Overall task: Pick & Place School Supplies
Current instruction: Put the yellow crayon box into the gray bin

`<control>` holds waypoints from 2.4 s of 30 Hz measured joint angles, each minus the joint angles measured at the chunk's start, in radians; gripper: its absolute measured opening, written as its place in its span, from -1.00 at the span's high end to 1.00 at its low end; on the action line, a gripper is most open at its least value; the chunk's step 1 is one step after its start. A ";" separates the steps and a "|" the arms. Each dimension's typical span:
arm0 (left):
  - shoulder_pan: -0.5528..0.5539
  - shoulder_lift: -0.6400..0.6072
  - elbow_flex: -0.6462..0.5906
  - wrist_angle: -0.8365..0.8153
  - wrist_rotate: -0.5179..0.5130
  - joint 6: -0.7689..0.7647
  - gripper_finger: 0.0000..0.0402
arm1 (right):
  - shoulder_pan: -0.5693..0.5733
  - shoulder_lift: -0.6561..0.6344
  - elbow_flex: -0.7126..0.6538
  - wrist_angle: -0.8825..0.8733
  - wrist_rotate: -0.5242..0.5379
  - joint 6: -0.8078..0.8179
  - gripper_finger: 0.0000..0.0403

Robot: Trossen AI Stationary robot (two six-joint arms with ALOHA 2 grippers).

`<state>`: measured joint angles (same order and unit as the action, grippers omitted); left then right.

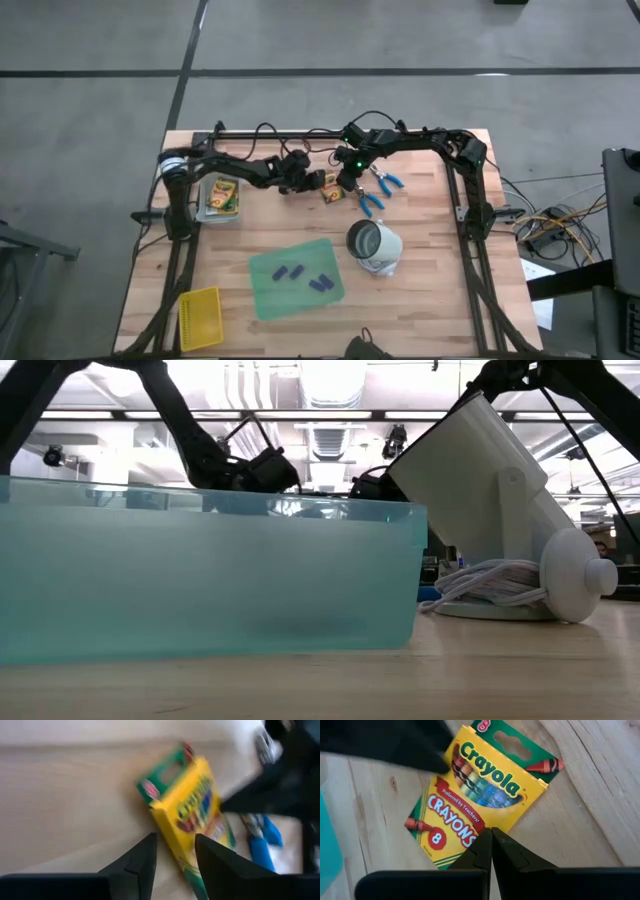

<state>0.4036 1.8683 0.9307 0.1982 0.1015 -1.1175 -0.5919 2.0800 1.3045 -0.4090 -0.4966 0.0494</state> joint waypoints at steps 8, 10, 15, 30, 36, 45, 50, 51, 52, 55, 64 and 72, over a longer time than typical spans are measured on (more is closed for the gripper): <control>-0.001 0.097 0.095 0.000 0.093 0.010 0.30 | -0.001 0.000 0.000 -0.002 0.002 -0.005 0.96; -0.002 0.097 0.107 0.000 0.089 0.039 0.30 | -0.001 0.000 0.000 -0.002 0.002 -0.005 0.96; -0.001 0.095 0.114 0.003 0.078 0.051 0.30 | -0.001 0.000 0.000 -0.002 0.002 -0.009 0.96; 0.000 0.096 0.113 -0.014 0.072 0.048 0.30 | -0.001 0.000 -0.001 0.001 0.001 -0.027 0.96; 0.000 0.096 0.112 -0.014 0.061 0.046 0.31 | 0.000 0.000 -0.001 0.001 0.000 -0.027 0.96; 0.000 0.096 0.111 -0.016 0.059 0.041 0.63 | 0.000 0.001 0.000 0.006 0.001 -0.027 0.96; 0.000 0.096 0.111 -0.012 0.061 0.024 0.77 | 0.000 0.001 0.000 0.005 0.000 -0.027 0.96; 0.001 0.096 0.111 -0.012 0.061 0.021 0.78 | 0.000 0.001 0.000 0.004 0.001 -0.027 0.96; 0.001 0.096 0.111 -0.011 0.060 0.019 0.78 | 0.000 0.001 0.000 0.004 0.001 -0.027 0.96; 0.000 0.096 0.111 -0.011 0.059 0.019 0.76 | 0.000 0.001 0.000 0.004 0.000 -0.029 0.96; 0.000 0.096 0.111 -0.009 0.055 0.024 0.75 | -0.003 -0.073 -0.005 -0.016 0.053 -0.022 0.96; 0.001 0.095 0.109 0.022 0.054 0.025 0.78 | -0.013 -0.215 -0.004 -0.079 0.190 -0.057 0.96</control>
<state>0.4043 1.9634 1.0401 0.2201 0.1556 -1.0925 -0.6048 1.8647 1.3009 -0.4878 -0.3063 -0.0076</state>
